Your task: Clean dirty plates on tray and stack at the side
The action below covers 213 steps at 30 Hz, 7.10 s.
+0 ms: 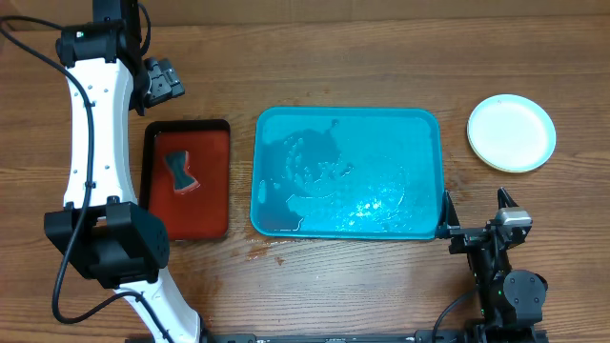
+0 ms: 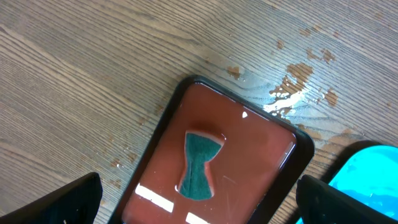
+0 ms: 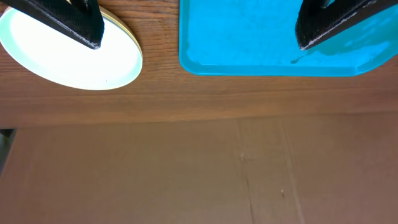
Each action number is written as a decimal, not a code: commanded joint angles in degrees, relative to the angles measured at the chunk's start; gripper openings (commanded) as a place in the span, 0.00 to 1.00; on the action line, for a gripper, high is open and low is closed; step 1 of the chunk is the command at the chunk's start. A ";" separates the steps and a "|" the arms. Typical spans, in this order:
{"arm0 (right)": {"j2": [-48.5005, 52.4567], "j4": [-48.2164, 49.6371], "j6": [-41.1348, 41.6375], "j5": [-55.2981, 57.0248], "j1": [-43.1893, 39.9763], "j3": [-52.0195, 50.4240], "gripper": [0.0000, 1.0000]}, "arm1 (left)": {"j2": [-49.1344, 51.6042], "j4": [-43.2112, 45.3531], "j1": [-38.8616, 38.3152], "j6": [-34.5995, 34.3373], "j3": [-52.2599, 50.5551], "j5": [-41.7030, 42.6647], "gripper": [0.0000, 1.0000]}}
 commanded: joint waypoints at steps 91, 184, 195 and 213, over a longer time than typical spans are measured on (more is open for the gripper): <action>-0.57 0.33 -0.22 0.50 0.31 -0.59 1.00 | -114.57 73.70 -0.63 14.45 -119.05 15.04 1.00; -0.57 0.33 -0.22 0.50 0.31 -0.59 1.00 | -114.51 73.57 -3.93 20.83 -119.03 11.43 1.00; -0.57 0.33 -0.22 0.50 0.31 -0.59 1.00 | -114.51 73.57 -3.93 20.83 -119.03 11.45 1.00; -0.57 0.33 -0.22 0.50 0.31 -0.59 1.00 | -114.51 73.57 -3.93 20.83 -119.03 11.43 1.00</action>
